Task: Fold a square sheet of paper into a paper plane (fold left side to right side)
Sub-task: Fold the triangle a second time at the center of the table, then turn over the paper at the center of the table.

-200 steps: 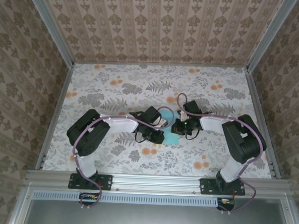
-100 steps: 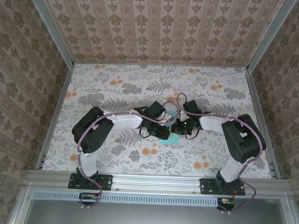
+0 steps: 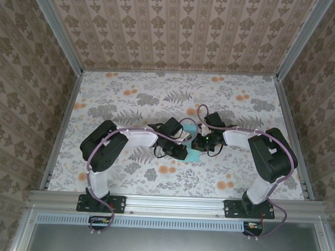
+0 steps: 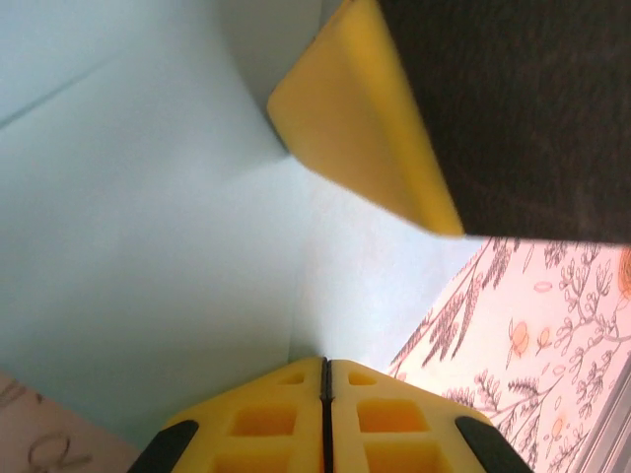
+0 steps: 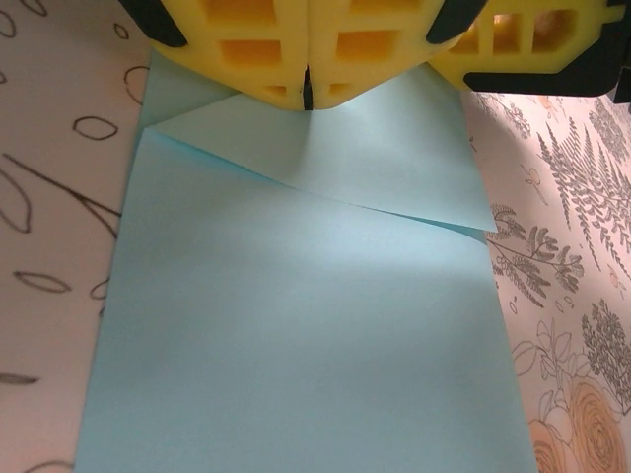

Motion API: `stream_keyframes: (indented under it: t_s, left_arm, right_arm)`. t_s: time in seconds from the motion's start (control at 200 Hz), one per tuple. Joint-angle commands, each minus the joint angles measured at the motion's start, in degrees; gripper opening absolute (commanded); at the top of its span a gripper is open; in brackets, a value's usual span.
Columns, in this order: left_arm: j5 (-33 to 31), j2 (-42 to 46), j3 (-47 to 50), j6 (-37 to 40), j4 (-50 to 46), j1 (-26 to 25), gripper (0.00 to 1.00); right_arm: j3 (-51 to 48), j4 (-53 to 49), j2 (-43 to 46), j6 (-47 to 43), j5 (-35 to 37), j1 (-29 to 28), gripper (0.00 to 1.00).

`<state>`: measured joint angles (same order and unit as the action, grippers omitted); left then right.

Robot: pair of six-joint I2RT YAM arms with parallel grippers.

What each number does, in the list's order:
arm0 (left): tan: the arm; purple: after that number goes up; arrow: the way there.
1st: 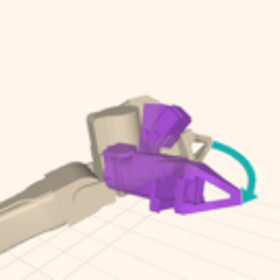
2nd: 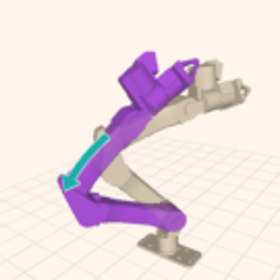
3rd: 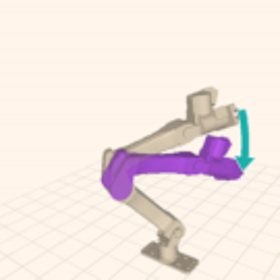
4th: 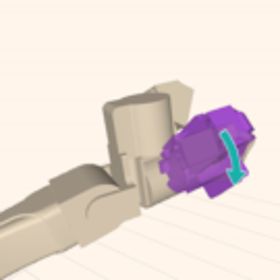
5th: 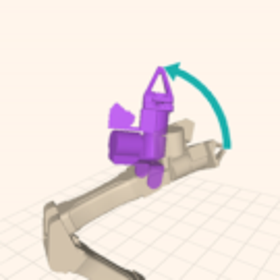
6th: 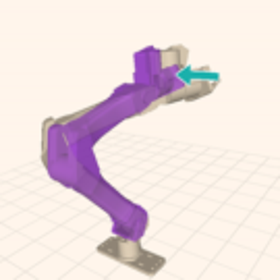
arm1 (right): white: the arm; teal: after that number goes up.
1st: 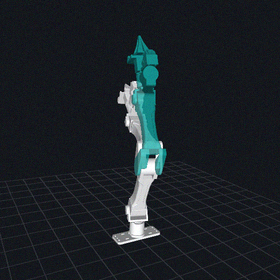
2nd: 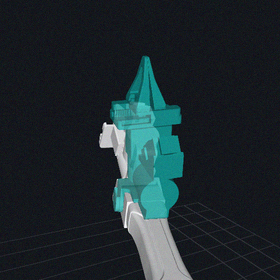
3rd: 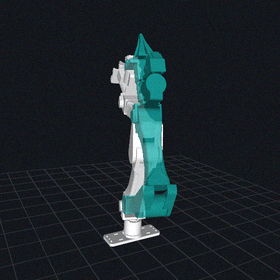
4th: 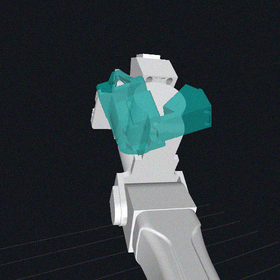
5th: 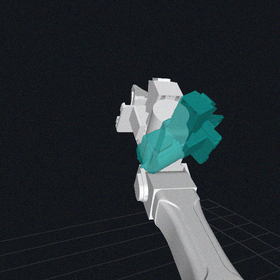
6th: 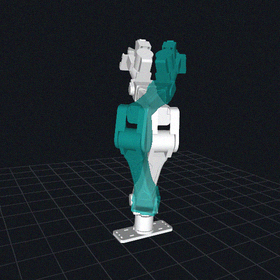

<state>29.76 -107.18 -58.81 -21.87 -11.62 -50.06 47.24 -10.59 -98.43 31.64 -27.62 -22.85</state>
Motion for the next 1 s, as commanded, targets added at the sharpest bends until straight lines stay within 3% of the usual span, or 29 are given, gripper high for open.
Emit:
stream_keyframes:
  t_s: [0.0, 0.35, 0.49, 0.775, 0.995]
  left_arm:
    - [0.62, 2.49, 3.97, -0.85, -3.12, 0.14, 0.09]
    - [2.09, 8.32, 7.81, -1.66, -1.26, 2.50, 0.10]
    - [3.66, 11.42, 7.97, -2.22, 1.29, 5.81, 0.17]
    - [6.26, 6.94, 2.82, -2.25, 6.56, 8.85, 0.43]
    - [6.39, 1.11, -1.01, -1.70, 7.64, 8.89, 0.48]
  right_arm:
    - [0.34, -4.53, -1.90, -1.03, 3.53, -0.08, 0.01]
    - [0.57, -1.62, -0.12, -0.71, 1.19, -0.03, 0.02]
    - [0.74, -0.74, 4.77, -1.37, 3.39, -0.04, 0.08]
    - [-3.73, 1.72, 15.32, -1.88, 11.18, 1.70, 0.46]
    - [-7.54, 4.48, 18.36, -1.02, 9.62, 2.14, 0.72]
